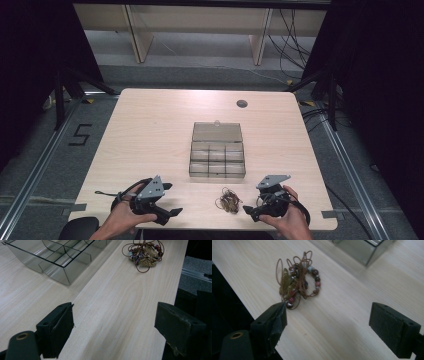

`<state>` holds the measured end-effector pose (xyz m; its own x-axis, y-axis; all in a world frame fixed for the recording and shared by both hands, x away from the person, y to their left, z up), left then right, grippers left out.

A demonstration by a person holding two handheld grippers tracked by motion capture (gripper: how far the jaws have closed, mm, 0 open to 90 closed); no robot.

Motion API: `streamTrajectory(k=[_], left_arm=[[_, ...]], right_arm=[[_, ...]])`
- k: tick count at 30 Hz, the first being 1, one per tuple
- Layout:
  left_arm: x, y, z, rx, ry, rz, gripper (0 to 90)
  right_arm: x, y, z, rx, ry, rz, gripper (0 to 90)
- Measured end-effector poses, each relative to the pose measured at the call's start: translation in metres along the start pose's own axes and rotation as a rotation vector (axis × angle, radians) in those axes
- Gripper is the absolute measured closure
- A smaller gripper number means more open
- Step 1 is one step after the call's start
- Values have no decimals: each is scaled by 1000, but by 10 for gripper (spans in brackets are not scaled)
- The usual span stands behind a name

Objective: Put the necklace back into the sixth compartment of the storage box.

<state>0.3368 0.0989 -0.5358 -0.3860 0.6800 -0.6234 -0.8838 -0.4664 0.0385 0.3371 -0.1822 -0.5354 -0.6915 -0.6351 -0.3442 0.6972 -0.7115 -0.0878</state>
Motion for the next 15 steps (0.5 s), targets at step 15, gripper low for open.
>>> streamTrajectory(k=[15], left_arm=[[0,1,0,-2,4,21,151]], right_arm=[[-25,-24,-18,-43,-63,80,158]])
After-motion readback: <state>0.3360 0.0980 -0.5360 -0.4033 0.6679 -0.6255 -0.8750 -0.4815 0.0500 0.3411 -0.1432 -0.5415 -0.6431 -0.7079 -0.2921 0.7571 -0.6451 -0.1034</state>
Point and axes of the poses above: each handheld gripper's, and its own axes: z roughly backward along the jaws, x roughly out of its underside, y roughly to its right, the point moved 8 cm from there along -z, roughly forward along the jaws, and after that the axes turned 14 degrees about -y, right-handed, at the moved point
